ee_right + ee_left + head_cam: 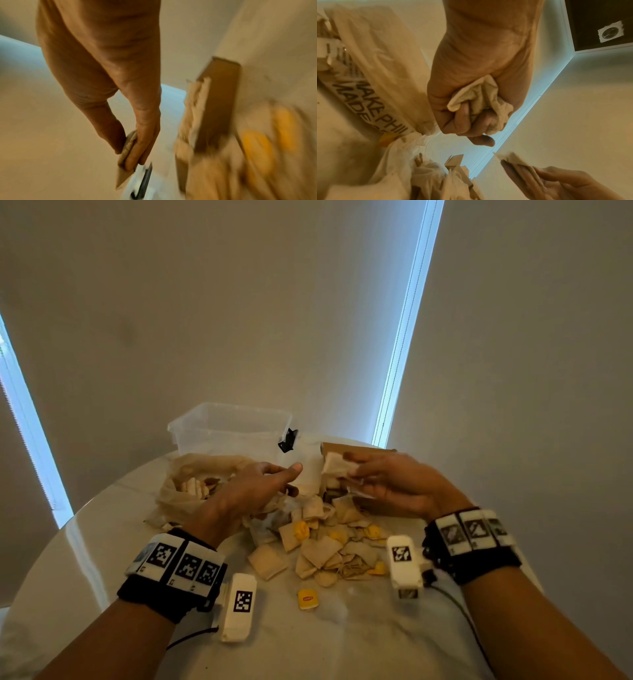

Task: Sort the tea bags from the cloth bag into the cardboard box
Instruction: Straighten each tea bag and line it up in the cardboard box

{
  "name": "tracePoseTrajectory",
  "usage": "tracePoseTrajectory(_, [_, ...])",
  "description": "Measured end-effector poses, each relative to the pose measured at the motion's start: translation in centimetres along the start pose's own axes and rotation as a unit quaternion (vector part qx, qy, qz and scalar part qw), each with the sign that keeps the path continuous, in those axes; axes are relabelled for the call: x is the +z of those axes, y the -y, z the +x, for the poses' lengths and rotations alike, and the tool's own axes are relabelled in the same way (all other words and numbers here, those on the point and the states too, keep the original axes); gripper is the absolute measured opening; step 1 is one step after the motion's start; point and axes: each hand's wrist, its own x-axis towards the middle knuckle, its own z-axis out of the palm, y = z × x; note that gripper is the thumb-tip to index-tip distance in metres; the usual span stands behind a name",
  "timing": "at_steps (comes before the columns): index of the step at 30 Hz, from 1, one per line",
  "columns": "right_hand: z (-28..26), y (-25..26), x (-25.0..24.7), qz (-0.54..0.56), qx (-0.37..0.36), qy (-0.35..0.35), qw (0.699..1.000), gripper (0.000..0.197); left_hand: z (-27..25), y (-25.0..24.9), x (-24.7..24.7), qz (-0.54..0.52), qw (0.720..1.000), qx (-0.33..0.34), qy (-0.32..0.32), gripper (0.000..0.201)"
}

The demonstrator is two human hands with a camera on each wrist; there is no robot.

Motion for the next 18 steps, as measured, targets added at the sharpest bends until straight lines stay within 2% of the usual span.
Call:
tracePoseTrajectory(3, [0.6,4.2,-2.6,-0.102,-0.041,-0.095,0.989,0.047,-0.4,-0.1,-0.1,-0.013,1.000,-0.004,0.005,0.048])
tracePoseTrajectory(6, [1.4,6.2,-4.7,-0.237,-0.029,-0.149,0.960,0.051,-0.6,-0.2,0.1,-0.018,1.000,-0.005,0.005,0.044])
tracePoseTrajectory(10, [1.9,6.2,-5.5,-0.406,0.069,-0.146,0.900,0.056,-0.6,-0.1,0.2,-0.020,1.000,-0.005,0.016,0.039])
tracePoseTrajectory(18, [3.4,6.4,-6.0,-0.454,0.115,-0.120,0.875,0.057,-0.1,0.1,0.1,-0.008,1.000,-0.001,0.018,0.034])
